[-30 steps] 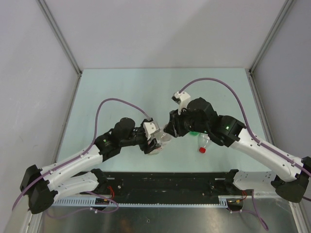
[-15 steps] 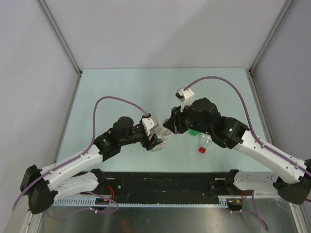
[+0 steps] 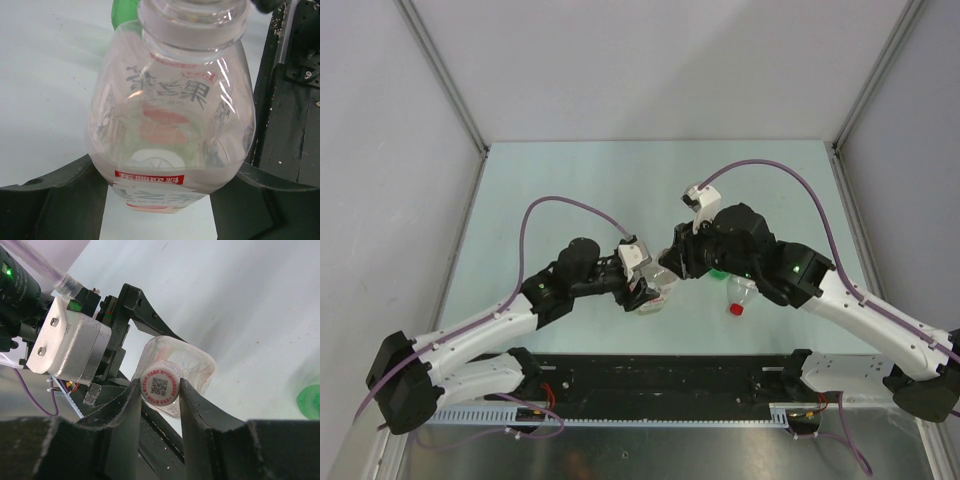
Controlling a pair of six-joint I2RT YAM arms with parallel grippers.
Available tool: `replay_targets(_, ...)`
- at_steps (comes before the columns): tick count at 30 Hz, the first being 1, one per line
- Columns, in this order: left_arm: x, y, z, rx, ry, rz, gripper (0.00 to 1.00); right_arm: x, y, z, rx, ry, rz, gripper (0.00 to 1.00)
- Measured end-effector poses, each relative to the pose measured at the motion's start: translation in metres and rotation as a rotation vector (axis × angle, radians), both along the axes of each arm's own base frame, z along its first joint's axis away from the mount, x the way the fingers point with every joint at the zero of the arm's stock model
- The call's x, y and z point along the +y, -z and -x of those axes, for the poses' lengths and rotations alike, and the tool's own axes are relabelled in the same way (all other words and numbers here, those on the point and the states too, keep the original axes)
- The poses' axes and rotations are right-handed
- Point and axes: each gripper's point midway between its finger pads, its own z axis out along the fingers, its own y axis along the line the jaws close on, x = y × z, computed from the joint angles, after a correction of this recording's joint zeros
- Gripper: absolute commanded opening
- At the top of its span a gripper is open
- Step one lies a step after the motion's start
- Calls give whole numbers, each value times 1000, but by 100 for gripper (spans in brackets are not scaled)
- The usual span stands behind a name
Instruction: Screw on the bottle caps
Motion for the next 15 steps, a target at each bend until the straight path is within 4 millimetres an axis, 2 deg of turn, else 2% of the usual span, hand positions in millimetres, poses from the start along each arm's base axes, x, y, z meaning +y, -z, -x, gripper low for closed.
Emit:
replay_targets(10,-1,4,0,10,0,-10,0,-2,3,0,5,19,14,40)
replay_targets(15,-3,5,-1,11,-1,-9,0,-3,9,2,10,23,35,43)
